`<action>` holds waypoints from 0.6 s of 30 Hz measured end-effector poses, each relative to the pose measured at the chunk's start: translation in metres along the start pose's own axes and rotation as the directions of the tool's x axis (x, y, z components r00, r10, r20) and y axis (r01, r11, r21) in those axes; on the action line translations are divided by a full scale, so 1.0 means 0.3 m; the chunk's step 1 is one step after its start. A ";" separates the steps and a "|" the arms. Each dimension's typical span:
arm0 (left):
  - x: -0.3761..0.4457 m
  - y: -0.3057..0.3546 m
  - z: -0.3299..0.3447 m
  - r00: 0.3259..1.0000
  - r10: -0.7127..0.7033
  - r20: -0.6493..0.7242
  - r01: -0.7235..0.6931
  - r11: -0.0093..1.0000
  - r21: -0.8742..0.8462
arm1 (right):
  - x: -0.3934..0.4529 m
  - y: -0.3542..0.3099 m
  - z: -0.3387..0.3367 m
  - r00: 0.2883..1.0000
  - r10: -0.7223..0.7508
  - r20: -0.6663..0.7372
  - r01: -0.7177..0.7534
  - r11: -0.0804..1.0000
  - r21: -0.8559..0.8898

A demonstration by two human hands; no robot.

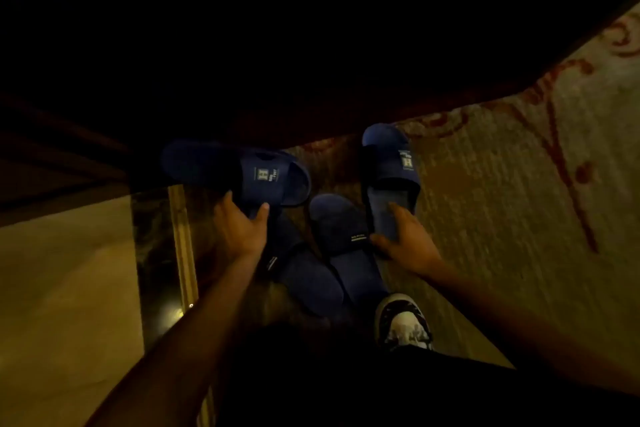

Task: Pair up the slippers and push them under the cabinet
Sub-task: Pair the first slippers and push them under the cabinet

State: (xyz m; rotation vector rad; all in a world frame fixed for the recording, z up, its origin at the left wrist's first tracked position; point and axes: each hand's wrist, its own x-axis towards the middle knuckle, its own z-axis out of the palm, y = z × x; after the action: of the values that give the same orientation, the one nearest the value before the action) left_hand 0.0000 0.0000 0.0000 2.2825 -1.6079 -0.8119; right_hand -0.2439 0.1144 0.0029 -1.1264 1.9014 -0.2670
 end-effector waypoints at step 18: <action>0.037 0.191 -0.126 0.842 -0.459 0.284 0.476 0.383 -0.792 | 0.266 -0.120 -0.004 0.874 0.469 -0.128 -0.229 0.630 0.742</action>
State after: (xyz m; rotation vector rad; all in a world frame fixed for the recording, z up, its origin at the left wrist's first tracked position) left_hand -0.0215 -0.0361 0.0553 1.8933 -0.2690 -1.3570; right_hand -0.2391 0.0307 -0.0223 -0.1650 1.9583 -0.9152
